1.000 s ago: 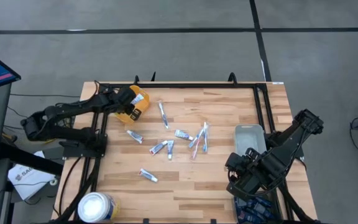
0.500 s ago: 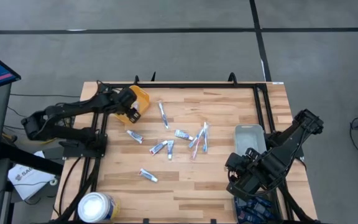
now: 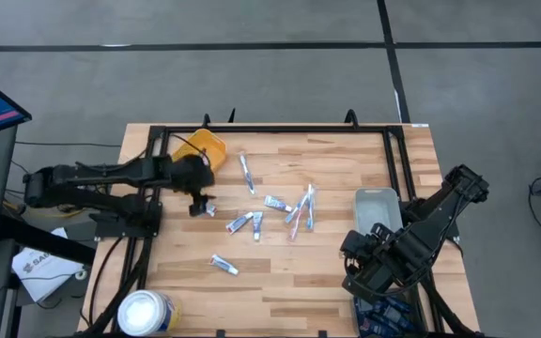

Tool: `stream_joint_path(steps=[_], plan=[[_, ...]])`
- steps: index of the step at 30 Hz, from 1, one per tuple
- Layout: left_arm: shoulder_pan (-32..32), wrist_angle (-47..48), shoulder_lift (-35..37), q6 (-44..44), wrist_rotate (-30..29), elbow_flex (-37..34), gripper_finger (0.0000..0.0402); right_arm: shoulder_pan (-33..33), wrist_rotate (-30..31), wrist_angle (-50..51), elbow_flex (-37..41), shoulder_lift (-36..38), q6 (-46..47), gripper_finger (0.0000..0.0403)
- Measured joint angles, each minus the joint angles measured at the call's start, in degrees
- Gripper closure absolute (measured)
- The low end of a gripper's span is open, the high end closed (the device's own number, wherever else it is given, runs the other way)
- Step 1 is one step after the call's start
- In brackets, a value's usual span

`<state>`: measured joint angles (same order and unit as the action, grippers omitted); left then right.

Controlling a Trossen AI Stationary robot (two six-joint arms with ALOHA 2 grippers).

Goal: Pick & Place Travel size toiletries
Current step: Put the white toothpaste into the yellow bin

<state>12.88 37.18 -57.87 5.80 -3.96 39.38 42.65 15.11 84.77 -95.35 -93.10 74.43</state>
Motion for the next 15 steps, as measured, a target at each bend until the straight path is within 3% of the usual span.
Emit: stream_joint_path(steps=[6,11,15], plan=[[-6.0,0.5,-9.6,-3.6,2.1,0.0,0.0167,0.0,0.0,0.0,0.0,0.0,0.0,0.0182],[-7.1,0.5,-19.3,-9.7,-3.2,0.0,0.0169,0.0,0.0,0.0,0.0,0.0,0.1,0.0182],[-7.2,-0.2,-23.8,-10.8,-3.7,0.0,0.0171,0.0,0.0,0.0,0.0,0.0,0.2,0.0182]])
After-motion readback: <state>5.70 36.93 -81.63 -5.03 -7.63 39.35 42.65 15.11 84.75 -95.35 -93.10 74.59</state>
